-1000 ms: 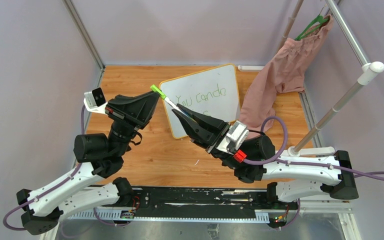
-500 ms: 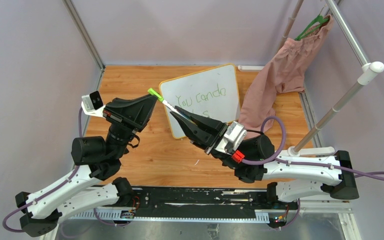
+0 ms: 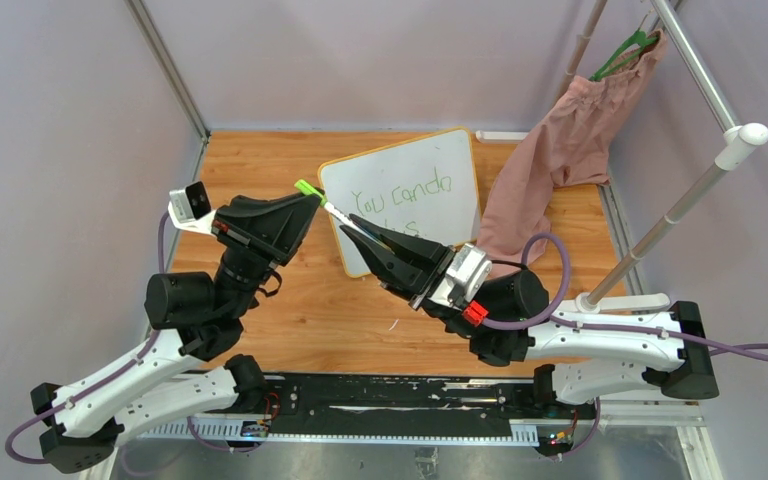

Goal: Write a sentence on the whiteboard
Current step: Close the whiteboard marker at the center of the board, then place the whiteboard marker at the center of the board.

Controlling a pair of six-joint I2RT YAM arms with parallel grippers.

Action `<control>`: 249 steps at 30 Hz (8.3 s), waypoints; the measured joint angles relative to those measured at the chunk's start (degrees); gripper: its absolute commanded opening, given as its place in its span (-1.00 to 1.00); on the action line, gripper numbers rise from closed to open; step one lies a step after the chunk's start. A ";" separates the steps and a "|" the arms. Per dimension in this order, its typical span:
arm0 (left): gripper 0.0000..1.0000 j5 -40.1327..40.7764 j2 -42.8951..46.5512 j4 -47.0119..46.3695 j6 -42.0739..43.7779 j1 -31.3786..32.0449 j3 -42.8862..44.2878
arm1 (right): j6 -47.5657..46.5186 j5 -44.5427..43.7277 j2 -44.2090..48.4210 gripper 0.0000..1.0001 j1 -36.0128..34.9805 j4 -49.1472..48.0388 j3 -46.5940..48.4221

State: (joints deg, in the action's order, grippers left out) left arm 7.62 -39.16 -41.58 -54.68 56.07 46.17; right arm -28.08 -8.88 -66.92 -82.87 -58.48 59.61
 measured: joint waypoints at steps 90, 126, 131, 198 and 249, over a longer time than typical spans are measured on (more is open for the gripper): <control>-1.00 -0.17 0.26 1.40 1.95 0.00 0.00 | 3.69 0.90 3.45 -1.00 0.00 3.17 -3.34; -1.00 1.11 -2.99 -2.47 -1.33 2.08 2.38 | 1.86 -0.37 0.79 -1.00 -0.42 2.80 1.03; -1.00 2.23 -3.85 -3.76 -0.96 3.39 2.78 | 1.60 -0.39 0.52 -1.00 -0.61 2.82 1.79; -1.00 15.13 14.10 29.14 22.71 8.50 1.75 | 24.37 7.19 9.27 0.33 3.80 75.56 29.35; 0.98 1.68 13.05 33.57 25.14 8.52 -3.41 | 49.09 32.94 -3.43 -1.00 17.05 69.64 20.41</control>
State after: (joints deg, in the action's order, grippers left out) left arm 9.30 -26.11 -8.01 -29.54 64.60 42.76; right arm 21.02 24.05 -70.35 -65.82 11.16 80.03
